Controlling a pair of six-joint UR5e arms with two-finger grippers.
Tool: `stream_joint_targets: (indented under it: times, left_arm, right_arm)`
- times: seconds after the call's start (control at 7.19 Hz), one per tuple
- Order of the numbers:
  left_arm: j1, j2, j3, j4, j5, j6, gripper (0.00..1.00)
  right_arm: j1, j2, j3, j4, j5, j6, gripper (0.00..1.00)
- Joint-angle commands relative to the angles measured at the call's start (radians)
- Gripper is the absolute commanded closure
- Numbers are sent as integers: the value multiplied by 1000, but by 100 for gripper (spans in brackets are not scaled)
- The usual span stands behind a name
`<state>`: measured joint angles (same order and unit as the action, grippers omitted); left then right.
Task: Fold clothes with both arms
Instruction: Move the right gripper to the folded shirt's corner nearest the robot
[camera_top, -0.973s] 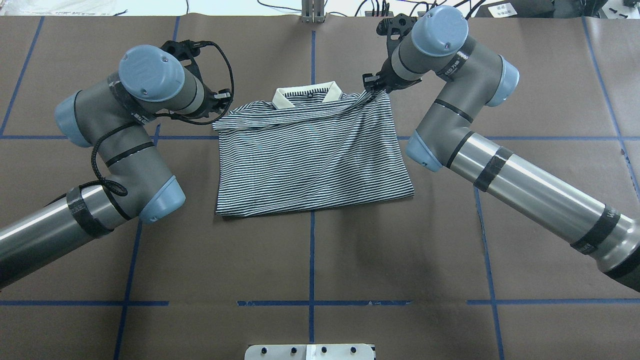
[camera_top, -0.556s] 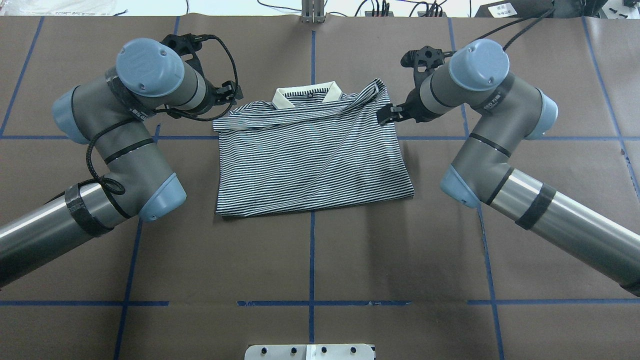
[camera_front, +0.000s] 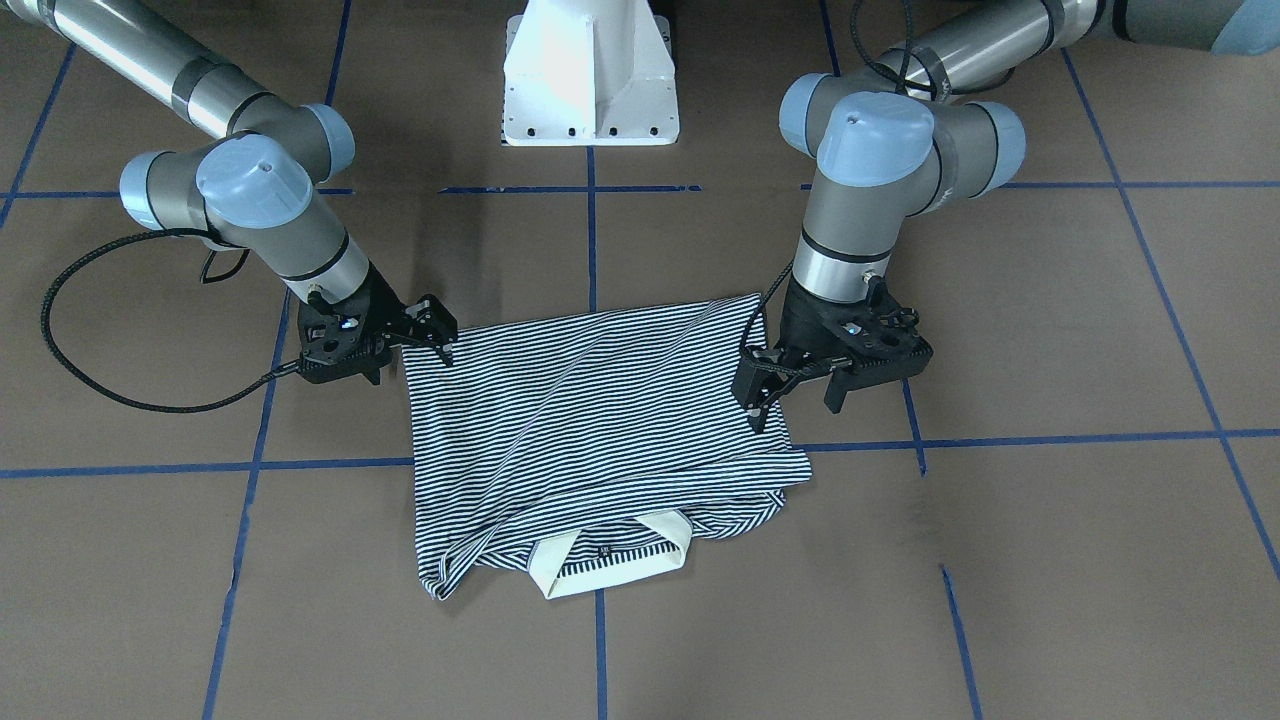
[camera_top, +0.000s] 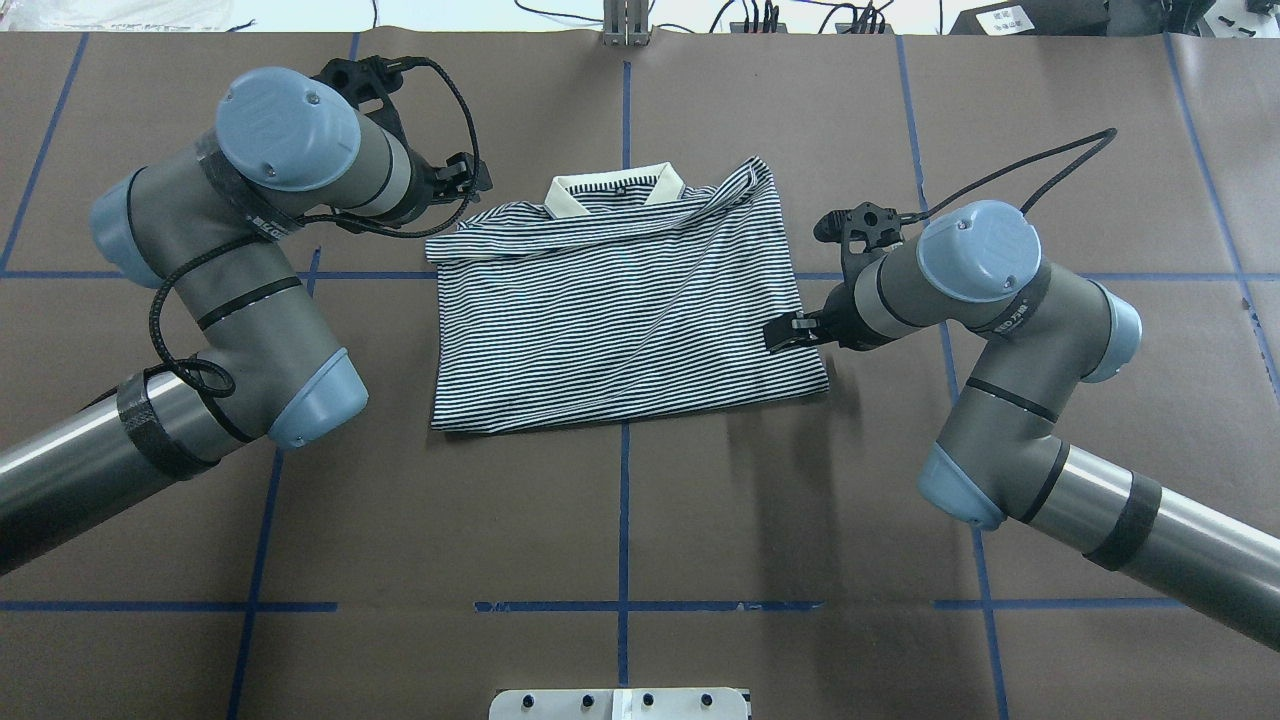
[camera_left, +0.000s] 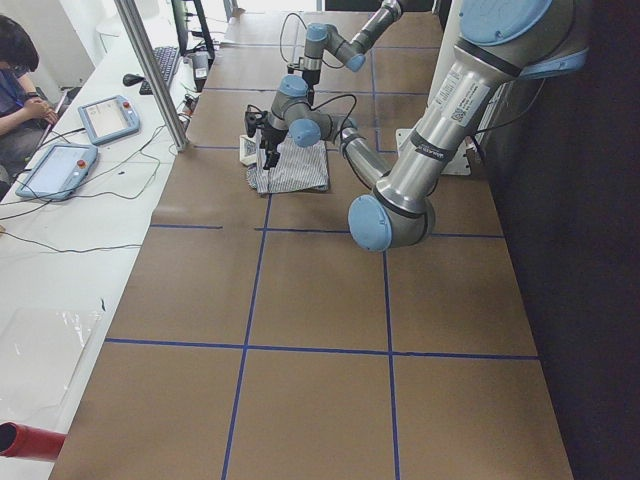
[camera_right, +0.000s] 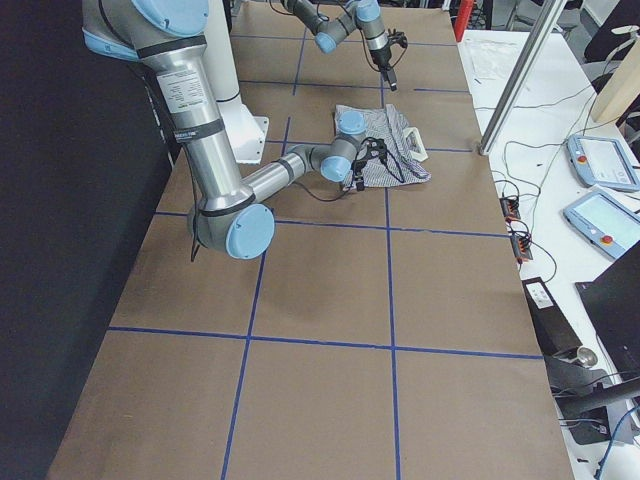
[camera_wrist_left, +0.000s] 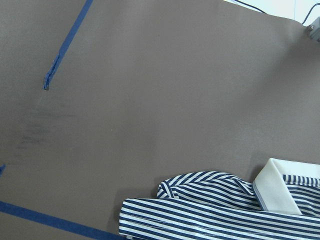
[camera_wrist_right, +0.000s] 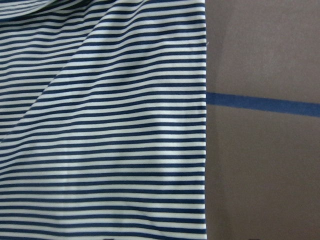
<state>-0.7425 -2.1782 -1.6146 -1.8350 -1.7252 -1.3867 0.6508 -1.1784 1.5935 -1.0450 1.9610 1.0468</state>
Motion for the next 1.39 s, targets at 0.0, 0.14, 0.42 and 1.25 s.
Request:
stream_joint_targets:
  times: [0.0, 0.14, 0.42, 1.25]
  left_arm:
    - [0, 1, -2, 0, 0, -2, 0]
    - [0, 1, -2, 0, 0, -2, 0]
    - [2, 0, -5, 0, 0, -2, 0]
    - [-1, 9, -31, 2, 1, -3, 0]
  right_arm:
    - [-11, -3, -1, -1, 2, 2, 62]
    - [-16, -4, -3, -3, 6, 2, 88]
    - [-25, -15, 0, -3, 10, 2, 100]
    - [-319, -389, 437, -23, -17, 205, 100]
